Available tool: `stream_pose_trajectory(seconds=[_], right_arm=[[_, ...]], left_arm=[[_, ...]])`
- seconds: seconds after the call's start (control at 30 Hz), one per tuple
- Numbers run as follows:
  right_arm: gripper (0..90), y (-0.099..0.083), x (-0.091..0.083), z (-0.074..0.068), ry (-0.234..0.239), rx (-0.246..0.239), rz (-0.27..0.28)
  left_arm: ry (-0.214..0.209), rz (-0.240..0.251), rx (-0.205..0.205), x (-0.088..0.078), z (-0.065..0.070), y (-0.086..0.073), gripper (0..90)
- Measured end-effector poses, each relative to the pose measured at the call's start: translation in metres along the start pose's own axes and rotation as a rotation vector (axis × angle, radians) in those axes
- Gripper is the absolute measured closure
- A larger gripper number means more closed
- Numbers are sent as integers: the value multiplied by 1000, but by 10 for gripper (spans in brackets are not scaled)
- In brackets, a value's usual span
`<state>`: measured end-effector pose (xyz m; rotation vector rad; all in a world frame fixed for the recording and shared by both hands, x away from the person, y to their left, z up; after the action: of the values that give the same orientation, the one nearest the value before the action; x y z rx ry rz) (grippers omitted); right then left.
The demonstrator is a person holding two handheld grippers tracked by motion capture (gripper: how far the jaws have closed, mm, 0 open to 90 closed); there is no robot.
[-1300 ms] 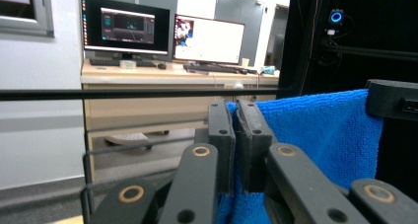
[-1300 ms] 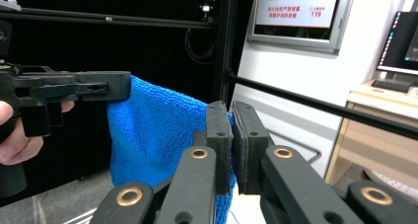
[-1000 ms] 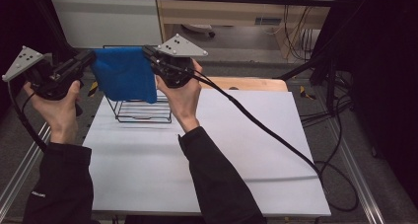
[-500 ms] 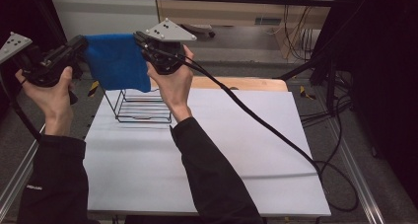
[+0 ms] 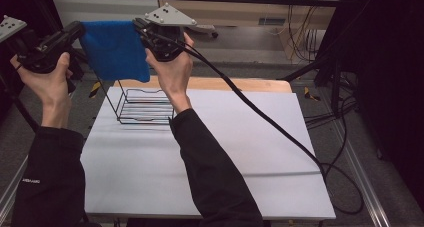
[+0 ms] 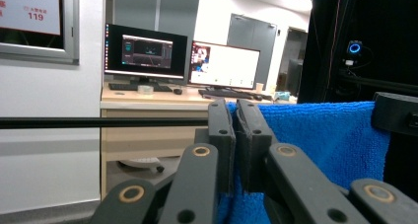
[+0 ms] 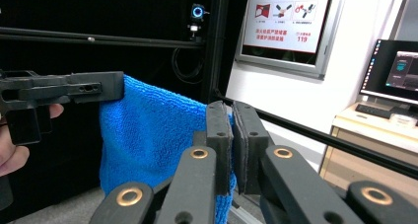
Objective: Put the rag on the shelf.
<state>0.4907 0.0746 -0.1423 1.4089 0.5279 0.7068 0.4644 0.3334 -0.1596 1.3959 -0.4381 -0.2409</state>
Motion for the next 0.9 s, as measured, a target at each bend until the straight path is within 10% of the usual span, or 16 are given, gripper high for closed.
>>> stream_pose_trajectory(seconds=[0.9], right_arm=[[871, 7, 31, 33, -38, -15, -24]], left_arm=[[13, -3, -9, 50, -16, 8, 860]])
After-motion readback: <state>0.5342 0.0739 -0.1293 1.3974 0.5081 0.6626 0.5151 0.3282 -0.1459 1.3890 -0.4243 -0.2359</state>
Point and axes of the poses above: each handheld gripper's, and its own axes: x roughly forward along the jaws, y roughly out of its top, z roughly to its right, the point moved 2 cm from there along x, roughly forward along the jaws, and after that the axes turned 3 degrees about z, right-handed, at the moved point
